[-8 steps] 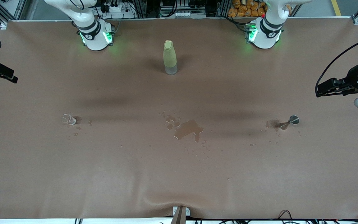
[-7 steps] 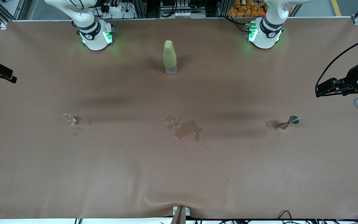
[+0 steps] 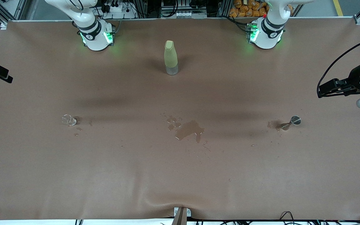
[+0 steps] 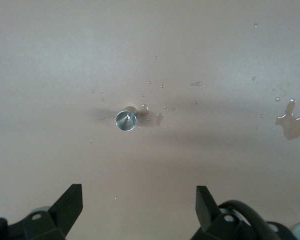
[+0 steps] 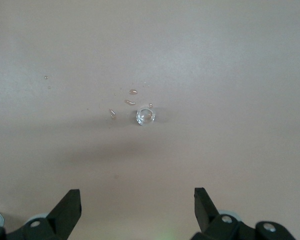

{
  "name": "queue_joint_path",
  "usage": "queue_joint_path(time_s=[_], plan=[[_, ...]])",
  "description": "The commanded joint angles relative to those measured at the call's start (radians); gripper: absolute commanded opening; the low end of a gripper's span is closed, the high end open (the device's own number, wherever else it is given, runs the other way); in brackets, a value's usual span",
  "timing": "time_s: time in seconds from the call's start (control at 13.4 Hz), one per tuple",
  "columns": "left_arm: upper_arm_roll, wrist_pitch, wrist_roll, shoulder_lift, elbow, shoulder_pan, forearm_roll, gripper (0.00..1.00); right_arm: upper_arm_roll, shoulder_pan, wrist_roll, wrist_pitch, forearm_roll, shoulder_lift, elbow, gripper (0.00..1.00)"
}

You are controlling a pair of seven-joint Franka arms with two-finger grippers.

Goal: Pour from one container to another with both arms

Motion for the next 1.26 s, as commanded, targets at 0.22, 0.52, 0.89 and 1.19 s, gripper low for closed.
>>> queue_joint_path(time_s=[0.22, 0.52, 0.89, 1.19], plan=[[-0.001, -0.011, -0.014, -0.002, 0.015, -0.002, -0.016, 1.0, 0.011, -0.027, -0.045, -0.044, 0.001, 0.038, 0.018, 1.0], [-0.002, -0.011, -0.012, 0.007, 0.015, 0.005, -0.019, 1.0, 0.011, -0.056, -0.204, -0.032, 0.007, 0.091, 0.018, 1.0], [-0.005, -0.01, -0.012, 0.028, 0.015, -0.012, -0.028, 1.0, 0.011, -0.122, -0.457, -0.003, 0.131, 0.149, 0.015, 1.0], [-0.009, -0.007, -0.012, 0.047, 0.015, -0.023, -0.03, 1.0, 0.011, -0.23, -0.85, 0.015, 0.289, 0.211, 0.0, 1.0]])
